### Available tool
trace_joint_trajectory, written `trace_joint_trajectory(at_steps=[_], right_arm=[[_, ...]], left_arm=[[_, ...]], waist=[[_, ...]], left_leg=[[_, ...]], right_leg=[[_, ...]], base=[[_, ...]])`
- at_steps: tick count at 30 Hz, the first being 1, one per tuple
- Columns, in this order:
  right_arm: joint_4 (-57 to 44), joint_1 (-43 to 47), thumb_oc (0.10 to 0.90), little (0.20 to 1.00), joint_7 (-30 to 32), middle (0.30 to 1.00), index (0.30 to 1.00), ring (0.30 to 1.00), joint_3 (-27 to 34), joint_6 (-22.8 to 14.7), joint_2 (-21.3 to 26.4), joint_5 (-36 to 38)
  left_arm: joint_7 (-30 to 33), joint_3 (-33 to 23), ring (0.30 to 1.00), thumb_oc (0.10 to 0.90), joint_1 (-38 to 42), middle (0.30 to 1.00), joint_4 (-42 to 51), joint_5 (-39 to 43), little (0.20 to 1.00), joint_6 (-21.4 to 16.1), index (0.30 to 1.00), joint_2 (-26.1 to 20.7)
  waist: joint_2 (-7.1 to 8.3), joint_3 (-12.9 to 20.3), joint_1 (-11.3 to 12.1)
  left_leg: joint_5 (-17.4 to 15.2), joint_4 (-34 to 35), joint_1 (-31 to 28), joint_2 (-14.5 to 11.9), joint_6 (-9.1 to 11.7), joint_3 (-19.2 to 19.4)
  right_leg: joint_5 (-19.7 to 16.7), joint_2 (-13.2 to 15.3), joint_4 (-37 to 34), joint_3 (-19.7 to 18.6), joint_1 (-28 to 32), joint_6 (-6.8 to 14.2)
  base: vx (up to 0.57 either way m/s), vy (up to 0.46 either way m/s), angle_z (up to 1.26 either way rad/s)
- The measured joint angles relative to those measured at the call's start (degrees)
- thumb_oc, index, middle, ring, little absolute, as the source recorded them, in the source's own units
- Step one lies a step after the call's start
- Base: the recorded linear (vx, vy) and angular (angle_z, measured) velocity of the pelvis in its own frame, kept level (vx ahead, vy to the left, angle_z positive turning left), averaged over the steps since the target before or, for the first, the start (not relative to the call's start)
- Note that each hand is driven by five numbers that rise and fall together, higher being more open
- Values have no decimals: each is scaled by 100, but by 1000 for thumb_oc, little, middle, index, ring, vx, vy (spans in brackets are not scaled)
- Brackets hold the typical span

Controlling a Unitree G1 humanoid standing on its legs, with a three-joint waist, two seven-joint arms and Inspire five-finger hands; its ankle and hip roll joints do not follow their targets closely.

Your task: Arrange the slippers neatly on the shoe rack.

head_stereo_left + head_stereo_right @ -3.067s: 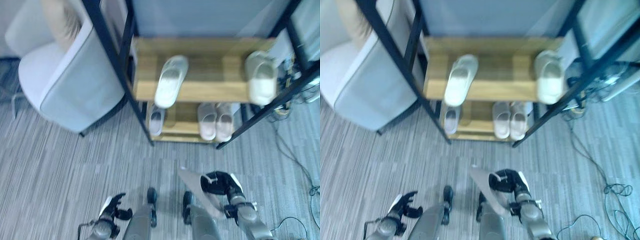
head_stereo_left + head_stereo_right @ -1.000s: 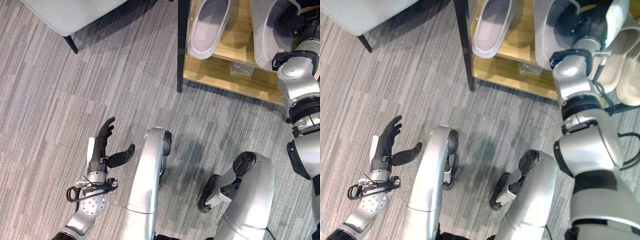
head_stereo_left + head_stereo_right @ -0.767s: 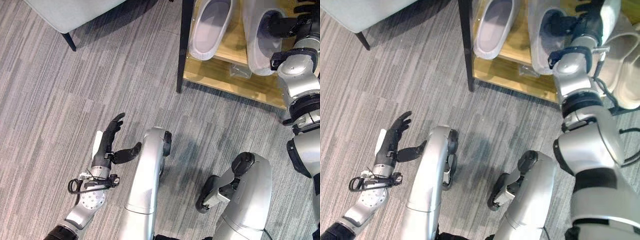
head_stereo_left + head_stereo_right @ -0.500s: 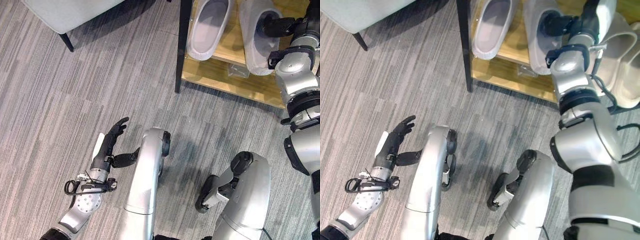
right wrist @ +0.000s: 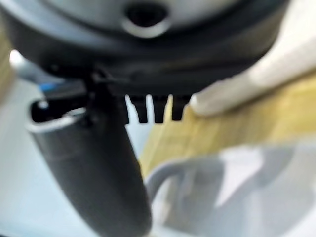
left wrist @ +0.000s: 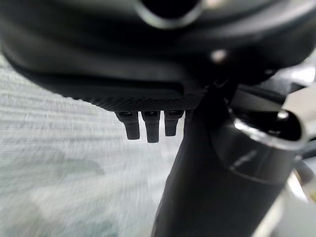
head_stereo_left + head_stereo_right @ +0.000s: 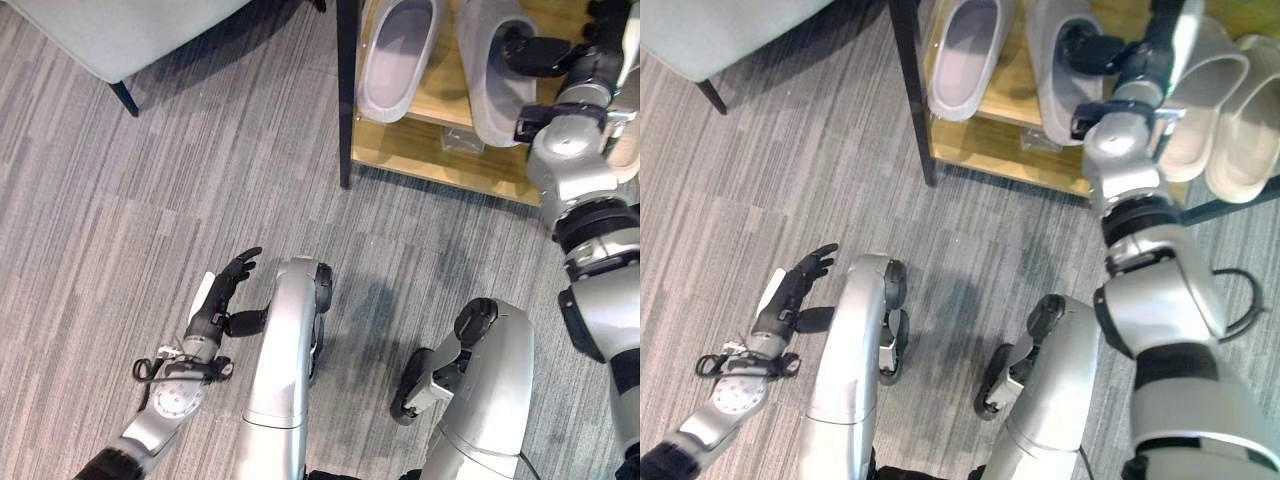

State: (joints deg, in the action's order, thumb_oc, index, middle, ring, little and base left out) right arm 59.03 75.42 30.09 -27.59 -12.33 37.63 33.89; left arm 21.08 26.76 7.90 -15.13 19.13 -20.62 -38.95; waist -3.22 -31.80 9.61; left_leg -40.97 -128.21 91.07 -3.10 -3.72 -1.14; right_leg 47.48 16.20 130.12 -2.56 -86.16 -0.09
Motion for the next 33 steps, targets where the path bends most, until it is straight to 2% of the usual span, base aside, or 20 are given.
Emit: trace_joint_trajectory(at_steps=[3, 5, 6, 9, 11, 14, 15, 24, 27, 33], right_arm=[[-1634, -801, 800, 900, 182, 900, 900, 900, 229, -164, 135, -145], [-2335, -1213, 800, 900, 363, 900, 900, 900, 295, -166, 189, -822], [-2677, -1443, 800, 900, 482, 900, 900, 900, 349, -178, 233, -1235], [-3086, -1738, 800, 900, 588, 900, 900, 900, 505, -121, 154, -1757], [-3125, -1891, 800, 900, 583, 900, 900, 900, 504, -103, 122, -1831], [-3321, -2459, 800, 900, 589, 900, 900, 900, 794, -82, -215, -2140], [-3224, -2564, 800, 900, 580, 900, 900, 900, 767, 54, -291, -2144], [-2782, -2598, 800, 900, 440, 900, 900, 900, 772, 72, -670, -1872], [-2771, -2596, 800, 900, 270, 900, 900, 900, 729, 63, -770, -1576], [-2741, -2544, 800, 900, 146, 900, 900, 900, 629, 31, -758, -1443]], left_arm=[[104, -106, 900, 800, -130, 900, 4, 18, 900, 85, 900, 129], [114, -248, 900, 800, -163, 900, -5, 46, 900, 124, 900, 163], [112, -311, 900, 800, -199, 900, -2, 45, 900, 143, 900, 163], [134, -404, 900, 800, -241, 900, -16, 43, 900, 218, 900, 164], [139, -498, 900, 800, -271, 900, -16, 43, 900, 273, 900, 163], [220, -612, 900, 800, -285, 900, -46, 45, 900, 353, 900, 261], [216, -641, 900, 800, -333, 900, -50, 45, 900, 355, 900, 268], [218, -748, 900, 800, -202, 900, -330, 559, 900, 353, 900, 687], [220, -738, 900, 800, -6, 900, -490, 562, 900, 353, 900, 724], [223, -726, 900, 800, 29, 900, -507, 562, 900, 353, 900, 730]], waist=[[27, -5, -187], [85, 0, -276], [105, 0, -269], [142, -7, -366], [152, -9, -417], [153, -8, -482], [152, -9, -496], [152, -9, -484], [154, -10, -483], [154, -9, -493]], left_leg=[[-24, -8, -8, -11, -45, 31], [-22, -8, -16, -27, -42, 38], [-26, -8, -15, -35, -43, 38], [-64, -67, -43, -113, 0, 40], [-83, -122, -47, -148, 33, 3], [-98, -164, -44, -160, 61, -39], [-98, -166, -33, -172, 62, -39], [-103, -167, -32, -173, 69, -53], [-103, -171, -31, -173, 70, -50], [-103, -191, -32, -175, 70, -56]], right_leg=[[0, -7, -11, -26, 0, 2], [-1, -15, -11, -27, -17, 2], [0, -28, -7, -33, -17, 2], [-27, -136, 13, -63, -56, 2], [-27, -190, 52, -53, -59, 2], [-27, -206, 89, -22, -54, 2], [-29, -210, 95, -23, -79, -3], [-28, -206, 100, -8, -70, -4], [-28, -203, 107, -11, -72, -4], [-28, -204, 126, -10, -68, -4]], base=[[-66, -18, -1], [-48, 18, -3], [-34, 21, -7], [-30, 16, -16], [-33, 10, -11], [-19, 13, -5], [0, 0, 0], [0, 0, 0], [0, 0, 0], [0, 0, 0]])
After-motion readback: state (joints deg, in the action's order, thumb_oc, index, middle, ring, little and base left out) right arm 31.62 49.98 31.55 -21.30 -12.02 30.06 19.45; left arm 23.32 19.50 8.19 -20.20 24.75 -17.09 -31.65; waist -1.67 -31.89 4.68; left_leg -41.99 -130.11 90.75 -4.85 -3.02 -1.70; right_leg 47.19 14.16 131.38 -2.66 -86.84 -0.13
